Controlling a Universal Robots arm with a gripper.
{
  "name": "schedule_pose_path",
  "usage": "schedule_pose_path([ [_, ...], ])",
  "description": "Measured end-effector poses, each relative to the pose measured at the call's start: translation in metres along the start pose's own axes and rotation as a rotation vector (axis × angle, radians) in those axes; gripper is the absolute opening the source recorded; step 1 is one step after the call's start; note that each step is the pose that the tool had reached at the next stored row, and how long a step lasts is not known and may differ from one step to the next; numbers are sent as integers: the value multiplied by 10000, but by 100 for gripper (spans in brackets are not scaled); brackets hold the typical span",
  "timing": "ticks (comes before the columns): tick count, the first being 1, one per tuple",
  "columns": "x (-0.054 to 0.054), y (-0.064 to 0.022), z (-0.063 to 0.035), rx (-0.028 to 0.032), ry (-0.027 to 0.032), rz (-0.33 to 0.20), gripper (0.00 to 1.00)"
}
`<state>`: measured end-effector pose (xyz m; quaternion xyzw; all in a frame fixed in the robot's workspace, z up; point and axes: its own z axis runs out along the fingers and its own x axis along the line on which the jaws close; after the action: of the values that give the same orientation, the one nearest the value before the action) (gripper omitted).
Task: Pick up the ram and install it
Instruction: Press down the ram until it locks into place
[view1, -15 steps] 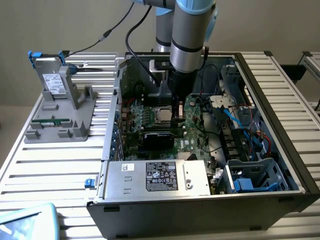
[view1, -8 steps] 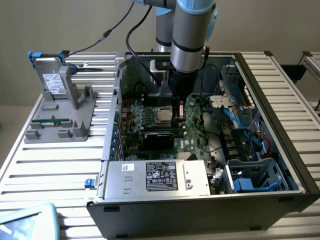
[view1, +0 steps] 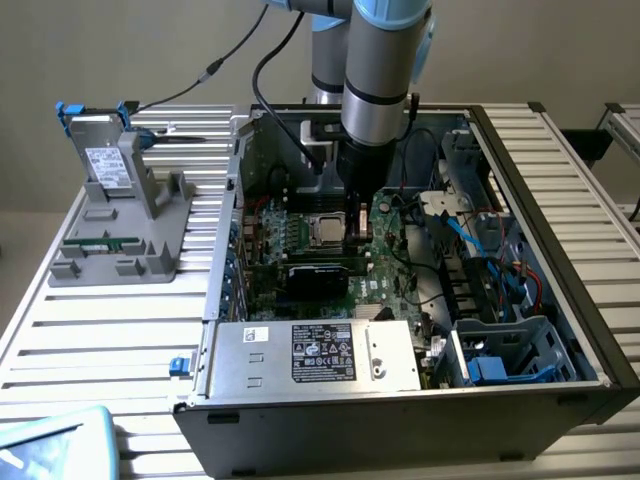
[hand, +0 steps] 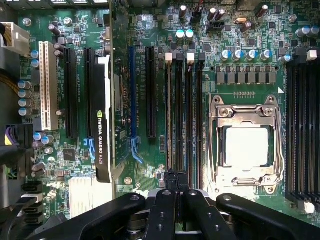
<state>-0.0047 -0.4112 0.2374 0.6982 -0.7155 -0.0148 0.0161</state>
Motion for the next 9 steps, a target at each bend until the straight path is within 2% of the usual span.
schedule_pose_path([
  [3, 0, 0, 5, 22, -1, 0, 11],
  [9, 0, 0, 14, 28, -2, 1, 11],
])
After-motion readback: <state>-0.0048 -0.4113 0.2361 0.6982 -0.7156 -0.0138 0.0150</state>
